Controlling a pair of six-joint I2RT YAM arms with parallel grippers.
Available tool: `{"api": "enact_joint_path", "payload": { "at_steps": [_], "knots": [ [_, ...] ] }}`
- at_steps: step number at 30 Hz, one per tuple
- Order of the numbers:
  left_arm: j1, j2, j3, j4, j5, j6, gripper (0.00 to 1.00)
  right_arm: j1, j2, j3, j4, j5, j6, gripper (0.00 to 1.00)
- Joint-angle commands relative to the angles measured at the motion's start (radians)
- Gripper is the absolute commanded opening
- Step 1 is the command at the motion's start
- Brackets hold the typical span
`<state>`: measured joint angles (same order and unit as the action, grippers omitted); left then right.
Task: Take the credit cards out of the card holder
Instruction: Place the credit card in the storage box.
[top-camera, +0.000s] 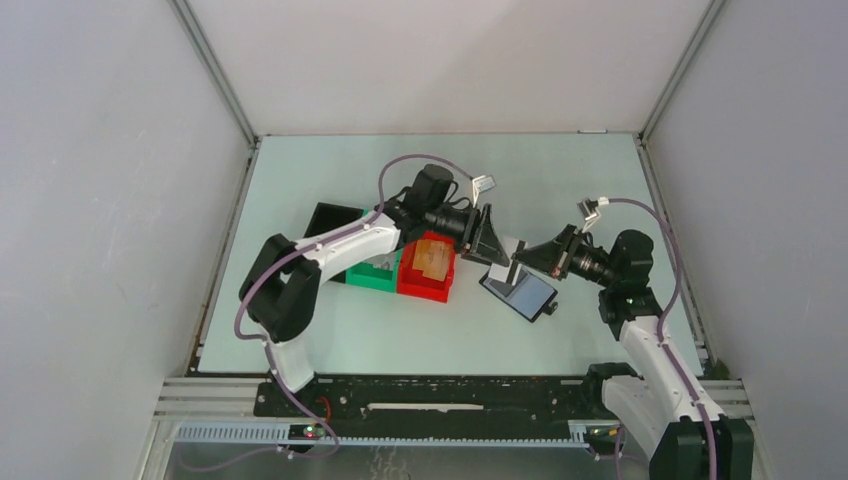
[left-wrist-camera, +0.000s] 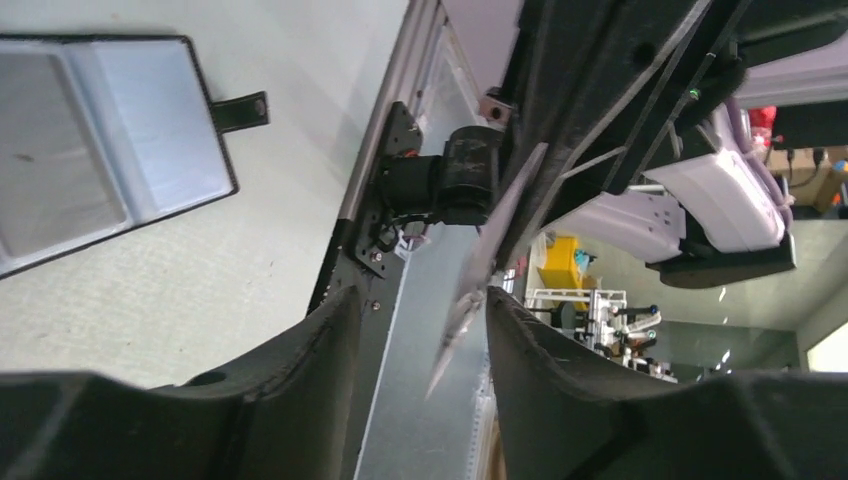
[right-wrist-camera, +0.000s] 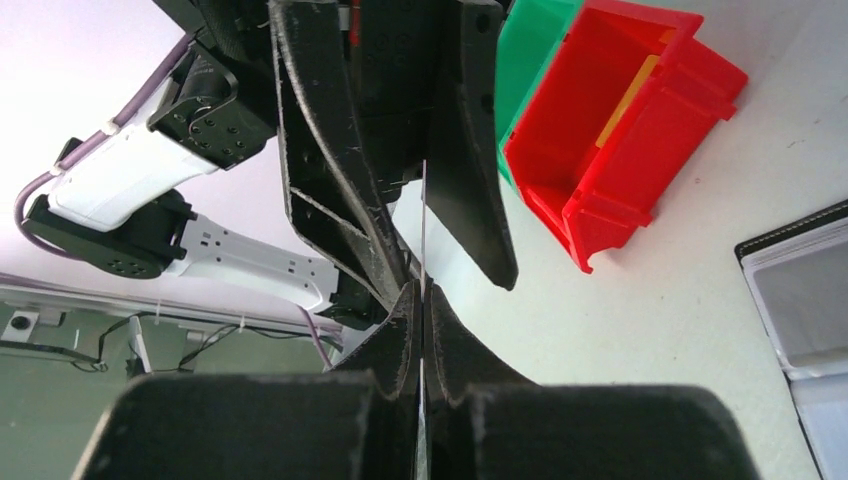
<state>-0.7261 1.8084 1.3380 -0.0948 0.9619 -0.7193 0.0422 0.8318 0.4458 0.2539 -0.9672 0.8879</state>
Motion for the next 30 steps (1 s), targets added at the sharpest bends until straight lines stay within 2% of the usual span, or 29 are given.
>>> {"api": "enact_joint_path", "payload": {
  "at_steps": [1, 5, 12, 13, 14, 16, 17, 18, 19, 20, 22, 25, 27, 30],
  "knots": [
    [0.006, -0.094, -0.037, 0.198, 0.071, -0.11, 0.5, 0.023, 0.028, -0.001, 0.107, -0.026, 0.043, 0.0],
    [0.007, -0.112, -0.067, 0.303, 0.073, -0.189, 0.4, 0.034, 0.041, 0.0, 0.1, -0.02, 0.031, 0.0],
    [0.009, -0.135, -0.085, 0.317, 0.053, -0.204, 0.02, 0.035, 0.03, 0.001, 0.072, -0.003, 0.016, 0.0],
    [0.01, -0.138, -0.087, 0.311, 0.047, -0.201, 0.0, 0.033, 0.03, 0.001, 0.066, 0.001, 0.019, 0.02],
    [0.014, -0.141, -0.086, 0.295, 0.04, -0.194, 0.0, 0.03, 0.03, 0.001, 0.059, 0.007, 0.023, 0.14],
    [0.023, -0.153, -0.077, 0.233, 0.025, -0.156, 0.0, 0.015, 0.026, 0.006, 0.018, 0.021, 0.014, 0.51],
    [0.031, -0.161, -0.068, 0.184, 0.013, -0.122, 0.0, 0.007, 0.019, 0.015, -0.028, 0.039, -0.008, 0.64],
    [0.047, -0.172, -0.06, 0.129, 0.003, -0.082, 0.0, -0.003, 0.009, 0.034, -0.134, 0.083, -0.048, 0.72],
    [0.064, -0.183, -0.055, 0.053, -0.003, -0.031, 0.0, -0.012, -0.002, 0.064, -0.244, 0.128, -0.102, 0.75],
    [0.113, -0.221, -0.047, -0.1, -0.042, 0.077, 0.0, -0.024, -0.02, 0.127, -0.451, 0.242, -0.213, 0.77],
    [0.158, -0.244, 0.005, -0.327, -0.185, 0.214, 0.0, -0.034, -0.028, 0.171, -0.576, 0.338, -0.276, 0.78],
    [0.175, -0.226, 0.154, -0.698, -0.575, 0.404, 0.0, -0.034, -0.033, 0.208, -0.696, 0.472, -0.318, 0.78],
    [0.182, -0.218, 0.2, -0.819, -0.761, 0.444, 0.0, -0.065, -0.042, 0.21, -0.722, 0.526, -0.314, 0.77],
    [0.189, -0.216, 0.199, -0.885, -1.046, 0.455, 0.0, -0.069, -0.049, 0.21, -0.729, 0.548, -0.309, 0.77]
  ]
}}
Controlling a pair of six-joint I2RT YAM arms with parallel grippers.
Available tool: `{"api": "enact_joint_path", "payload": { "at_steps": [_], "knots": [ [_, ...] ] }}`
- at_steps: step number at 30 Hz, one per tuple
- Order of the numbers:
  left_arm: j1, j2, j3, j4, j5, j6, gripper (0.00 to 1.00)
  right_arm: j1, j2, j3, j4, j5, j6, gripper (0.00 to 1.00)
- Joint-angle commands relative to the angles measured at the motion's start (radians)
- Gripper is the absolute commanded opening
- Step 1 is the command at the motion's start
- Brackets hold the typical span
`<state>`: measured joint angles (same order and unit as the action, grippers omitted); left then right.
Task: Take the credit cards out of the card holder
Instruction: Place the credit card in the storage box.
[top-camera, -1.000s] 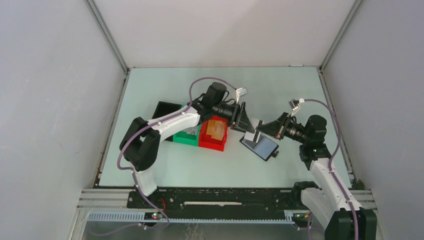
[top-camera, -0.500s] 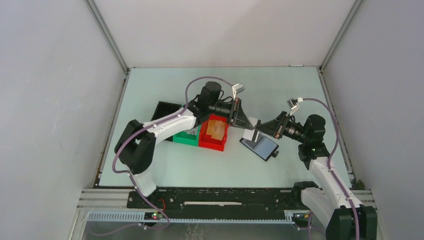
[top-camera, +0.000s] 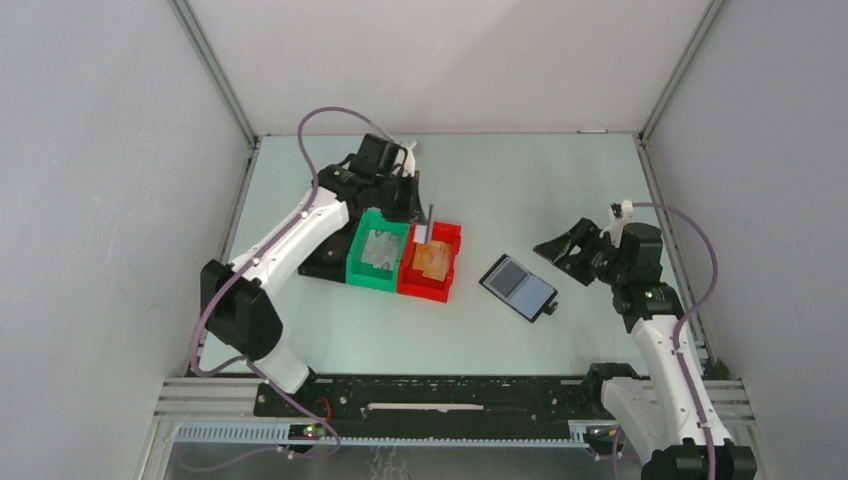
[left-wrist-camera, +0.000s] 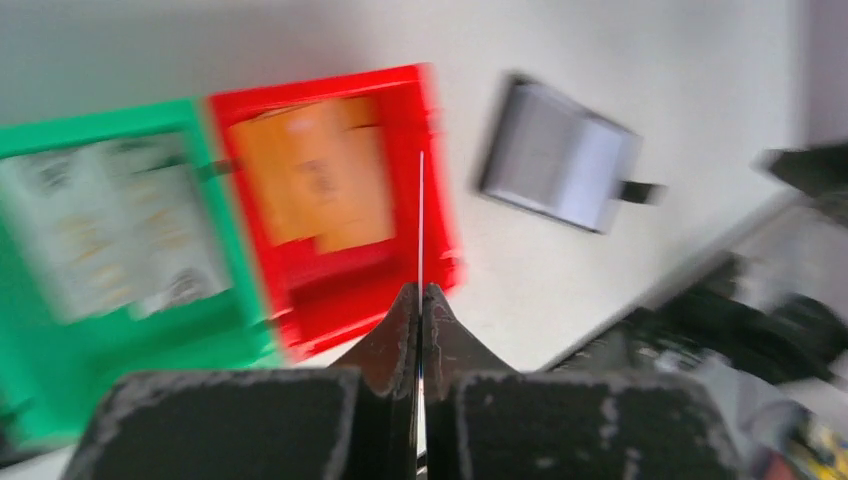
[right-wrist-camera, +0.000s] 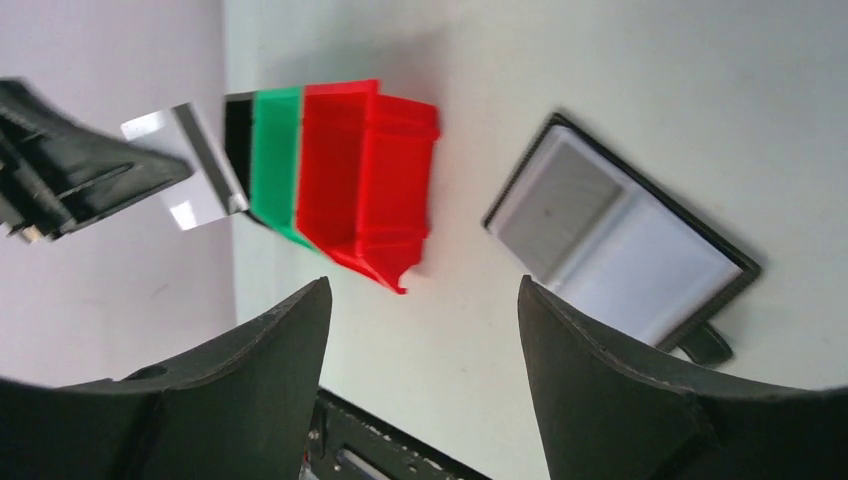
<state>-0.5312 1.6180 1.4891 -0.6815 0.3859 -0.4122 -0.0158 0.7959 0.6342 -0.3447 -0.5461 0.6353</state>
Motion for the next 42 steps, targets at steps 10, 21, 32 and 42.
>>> {"api": "enact_joint_path", "payload": {
  "at_steps": [10, 21, 32, 42],
  "knots": [
    [-0.001, 0.06, 0.029, -0.311, -0.931, 0.153, 0.0, -0.012, 0.04, 0.021, -0.113, 0.118, -0.055, 0.76],
    [-0.003, 0.226, 0.043, -0.245, -0.868, 0.125, 0.0, -0.011, 0.038, 0.007, -0.102, 0.131, -0.043, 0.75],
    [-0.003, 0.309, 0.087, -0.262, -0.849, 0.062, 0.37, -0.011, 0.046, 0.006, -0.092, 0.134, -0.036, 0.76],
    [-0.005, 0.056, 0.059, -0.251, -0.736, 0.091, 0.43, 0.052, 0.052, -0.003, -0.091, 0.21, -0.008, 0.76]
  ]
}}
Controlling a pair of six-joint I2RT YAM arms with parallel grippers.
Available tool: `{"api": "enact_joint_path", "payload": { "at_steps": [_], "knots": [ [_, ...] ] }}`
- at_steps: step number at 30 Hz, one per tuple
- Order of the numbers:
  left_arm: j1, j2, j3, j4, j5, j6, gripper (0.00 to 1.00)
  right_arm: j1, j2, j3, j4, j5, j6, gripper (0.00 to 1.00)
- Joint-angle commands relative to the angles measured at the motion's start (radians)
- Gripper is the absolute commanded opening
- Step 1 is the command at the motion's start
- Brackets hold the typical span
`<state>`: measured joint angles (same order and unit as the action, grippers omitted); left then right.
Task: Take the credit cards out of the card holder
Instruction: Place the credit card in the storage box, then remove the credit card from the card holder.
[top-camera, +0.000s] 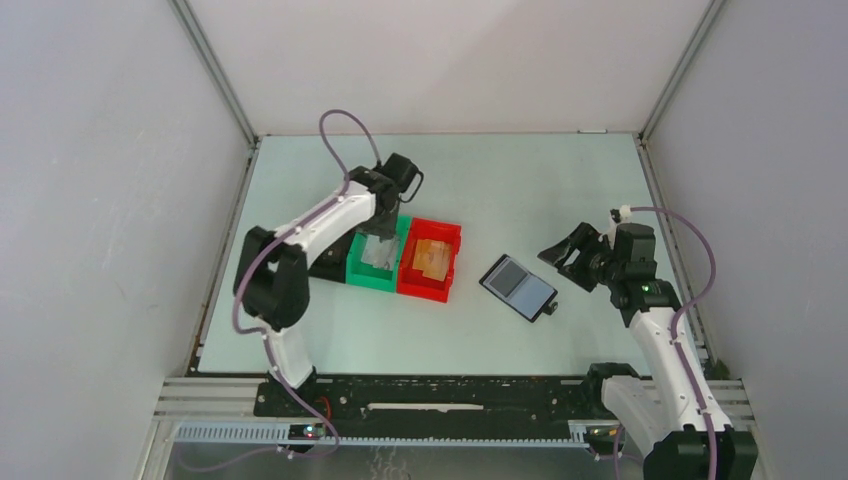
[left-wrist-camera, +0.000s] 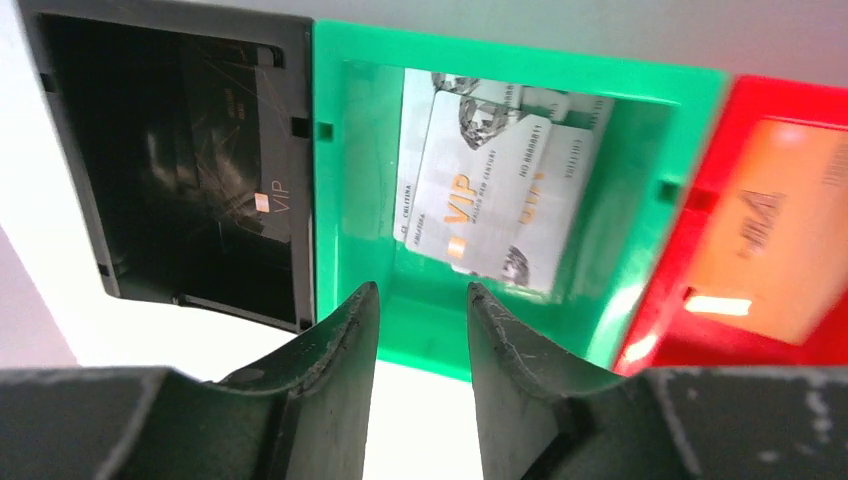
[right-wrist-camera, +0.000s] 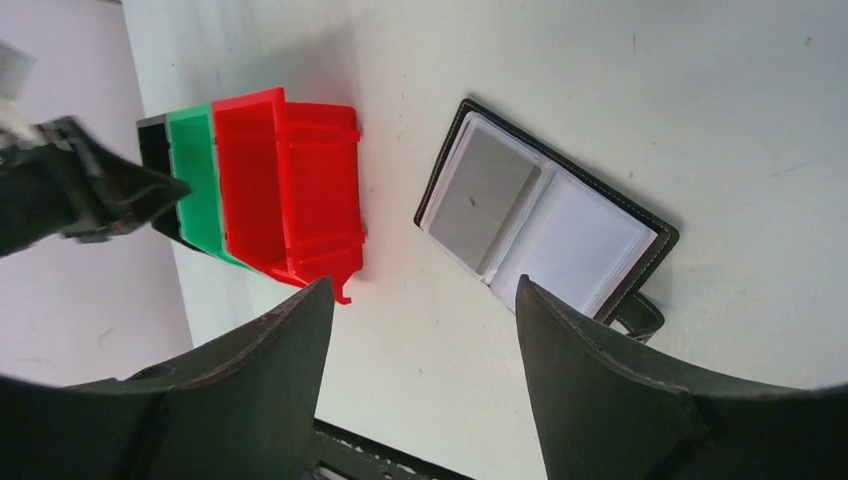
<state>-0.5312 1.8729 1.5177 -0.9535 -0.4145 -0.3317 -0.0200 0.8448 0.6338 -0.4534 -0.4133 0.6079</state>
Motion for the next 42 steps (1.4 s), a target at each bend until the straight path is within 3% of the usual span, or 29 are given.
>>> {"api": "enact_joint_path", "payload": {
  "at_steps": [1, 7, 11, 17, 19, 25, 31, 42],
  "knots": [
    [-0.008, -0.229, 0.029, 0.034, 0.112, 0.014, 0.43, 0.086, 0.009, -0.011, 0.03, 0.099, 0.035, 0.76],
    [-0.102, -0.288, 0.021, 0.201, 0.486, -0.03, 0.48, 0.17, 0.118, -0.055, 0.116, 0.16, 0.165, 0.69],
    [-0.196, -0.165, 0.063, 0.243, 0.643, -0.064, 0.5, 0.173, 0.165, -0.08, 0.162, 0.204, 0.233, 0.53],
    [-0.273, 0.011, 0.167, 0.278, 0.792, -0.082, 0.51, 0.173, 0.236, -0.103, 0.181, 0.254, 0.237, 0.37],
    [-0.276, 0.067, 0.212, 0.28, 0.81, -0.087, 0.52, 0.173, 0.266, -0.105, 0.18, 0.276, 0.238, 0.29],
    [-0.284, 0.244, 0.348, 0.291, 0.849, -0.063, 0.57, 0.172, 0.345, -0.118, 0.218, 0.282, 0.236, 0.23],
    [-0.286, 0.399, 0.483, 0.222, 0.879, -0.036, 0.57, 0.141, 0.35, -0.14, 0.171, 0.309, 0.214, 0.25],
    [-0.308, 0.471, 0.492, 0.209, 0.871, -0.057, 0.57, 0.086, 0.348, -0.169, 0.168, 0.289, 0.17, 0.28]
  ]
}}
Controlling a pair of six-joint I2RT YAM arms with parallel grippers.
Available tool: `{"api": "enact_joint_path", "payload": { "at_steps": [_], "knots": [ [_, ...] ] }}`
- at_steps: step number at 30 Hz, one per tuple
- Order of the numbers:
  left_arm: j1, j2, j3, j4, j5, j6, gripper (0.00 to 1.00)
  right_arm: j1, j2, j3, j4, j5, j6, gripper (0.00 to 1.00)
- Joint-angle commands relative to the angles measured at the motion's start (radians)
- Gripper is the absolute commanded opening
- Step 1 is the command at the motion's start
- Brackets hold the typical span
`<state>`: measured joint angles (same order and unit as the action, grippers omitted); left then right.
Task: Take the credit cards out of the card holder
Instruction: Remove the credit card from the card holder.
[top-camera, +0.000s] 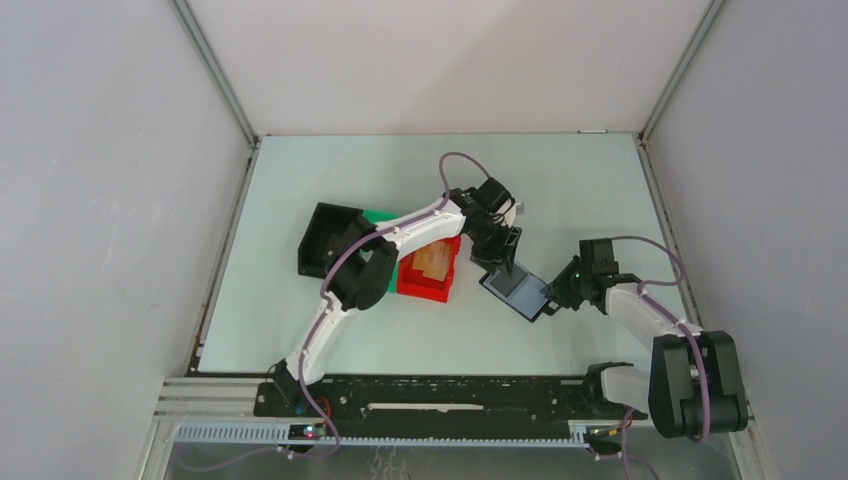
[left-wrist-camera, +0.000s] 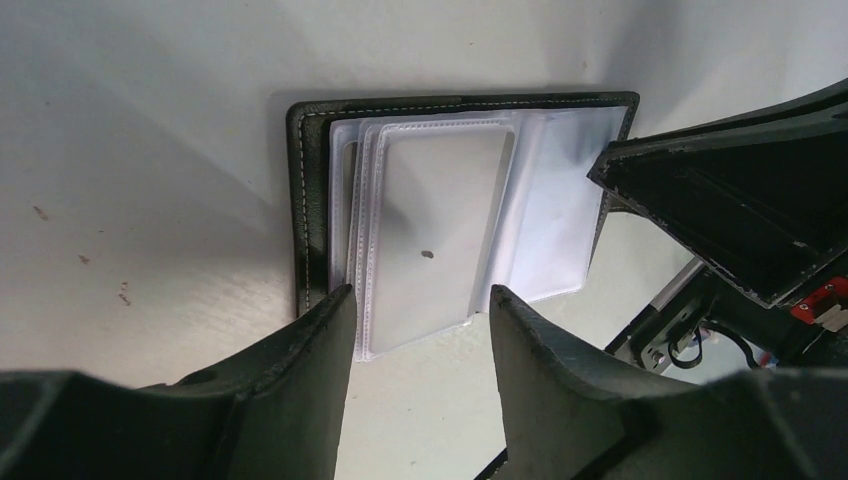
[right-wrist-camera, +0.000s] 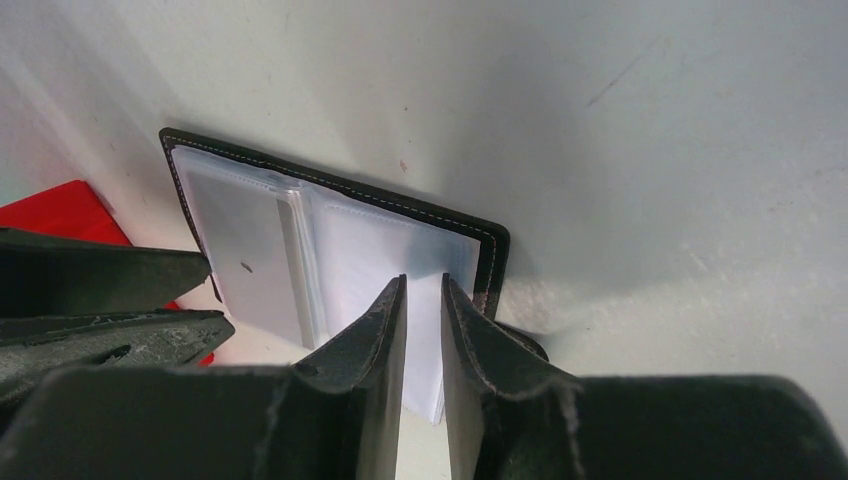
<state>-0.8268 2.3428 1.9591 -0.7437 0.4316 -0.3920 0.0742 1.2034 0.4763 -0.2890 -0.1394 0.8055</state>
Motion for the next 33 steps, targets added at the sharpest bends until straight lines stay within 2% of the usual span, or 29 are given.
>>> {"api": "enact_joint_path", "payload": {
  "at_steps": [1, 11, 19, 24, 28, 33],
  "knots": [
    [-0.015, 0.001, 0.047, 0.002, 0.027, 0.002, 0.56, -0.008, -0.007, -0.011, 0.004, 0.015, -0.029, 0.28],
    [-0.018, 0.027, 0.069, 0.013, 0.095, -0.022, 0.53, -0.011, -0.005, -0.038, 0.026, 0.012, -0.013, 0.27],
    [-0.018, 0.014, 0.072, 0.073, 0.264, -0.07, 0.52, -0.011, -0.004, -0.051, 0.033, 0.015, -0.009, 0.27],
    [-0.018, -0.025, 0.057, 0.082, 0.3, -0.077, 0.52, -0.011, -0.012, -0.051, 0.025, 0.015, -0.005, 0.27],
    [-0.025, -0.05, 0.032, 0.116, 0.349, -0.1, 0.52, -0.029, -0.057, -0.051, 0.0, 0.009, -0.006, 0.27],
    [-0.065, -0.058, 0.016, 0.17, 0.391, -0.139, 0.52, -0.115, -0.173, -0.05, -0.069, 0.004, -0.02, 0.31]
  ]
}}
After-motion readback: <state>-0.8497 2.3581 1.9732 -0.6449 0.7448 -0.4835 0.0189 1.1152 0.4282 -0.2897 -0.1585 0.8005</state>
